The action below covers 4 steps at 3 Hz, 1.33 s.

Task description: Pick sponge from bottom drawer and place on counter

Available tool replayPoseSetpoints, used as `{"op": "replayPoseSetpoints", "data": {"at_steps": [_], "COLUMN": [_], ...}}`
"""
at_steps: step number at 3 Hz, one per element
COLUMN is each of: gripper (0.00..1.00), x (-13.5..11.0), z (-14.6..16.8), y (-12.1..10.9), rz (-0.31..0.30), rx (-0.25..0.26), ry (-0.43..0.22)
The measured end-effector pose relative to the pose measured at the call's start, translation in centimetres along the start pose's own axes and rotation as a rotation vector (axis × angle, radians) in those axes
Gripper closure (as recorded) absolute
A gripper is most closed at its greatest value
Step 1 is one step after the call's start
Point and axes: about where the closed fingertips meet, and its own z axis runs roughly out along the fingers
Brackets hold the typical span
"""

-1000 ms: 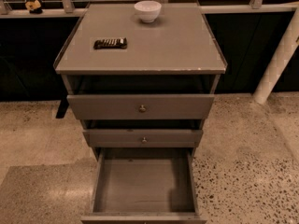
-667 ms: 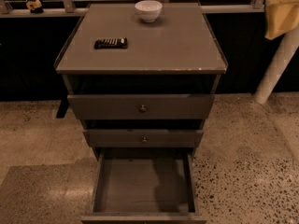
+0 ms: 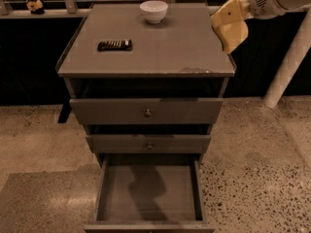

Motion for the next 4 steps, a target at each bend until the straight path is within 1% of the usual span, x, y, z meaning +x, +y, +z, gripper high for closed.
{"op": "replayPoseSetpoints", "data": {"at_steps": [1, 2, 3, 4], "gripper": [1.00, 1.00, 1.00, 1.00], "x": [-0.9, -1.6, -4.5, -5.4], "z": [-0.6, -1.6, -6.1, -8.4], "y": [1.4, 5.6, 13.8, 16.5], "rz": [0.009, 0.000, 0.032, 0.030], "rx": [-0.022, -0.057, -0.164, -0.211], "ry": [-0.006, -0.004, -0.002, -0.008]}}
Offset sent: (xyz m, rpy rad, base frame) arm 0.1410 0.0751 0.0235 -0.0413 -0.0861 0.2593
